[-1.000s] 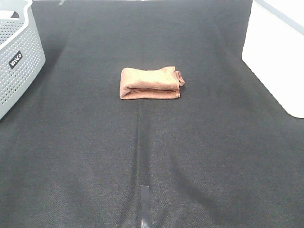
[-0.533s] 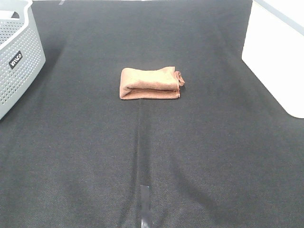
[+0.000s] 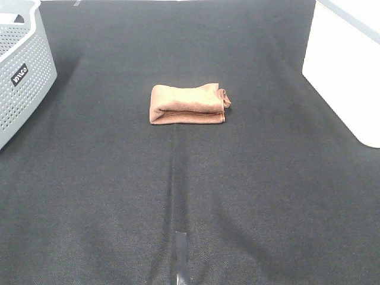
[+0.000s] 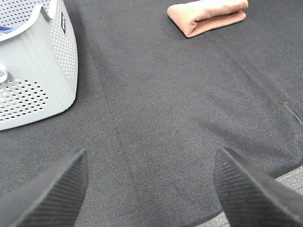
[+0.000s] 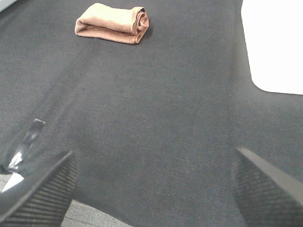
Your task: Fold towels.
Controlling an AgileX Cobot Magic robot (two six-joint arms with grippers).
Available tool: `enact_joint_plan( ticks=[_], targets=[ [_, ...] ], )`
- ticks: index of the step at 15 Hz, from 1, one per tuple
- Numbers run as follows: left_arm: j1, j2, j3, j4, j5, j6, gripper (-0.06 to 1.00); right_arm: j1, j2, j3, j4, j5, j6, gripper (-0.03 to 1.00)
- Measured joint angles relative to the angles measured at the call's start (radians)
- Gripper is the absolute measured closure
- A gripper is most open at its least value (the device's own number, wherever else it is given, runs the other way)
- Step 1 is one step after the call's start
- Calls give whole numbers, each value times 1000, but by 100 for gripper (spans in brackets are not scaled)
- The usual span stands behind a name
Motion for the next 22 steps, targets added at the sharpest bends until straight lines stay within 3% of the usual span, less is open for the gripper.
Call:
enact_joint_plan(
  ticks=[7,12,17,22],
  targets=[
    [0,0,0,0,-5,1,24,0,0,0,0,0,6,14],
    [151,-12,1,-1,-6,1,24,-121,-2,0,0,-1,7,14],
    [82,-13,1,-1,-6,1,24,-127,-11,0,1,-1,8,14],
    [81,-13,1,-1,-6,1,24,-127,-11,0,2,-1,8,14]
  ],
)
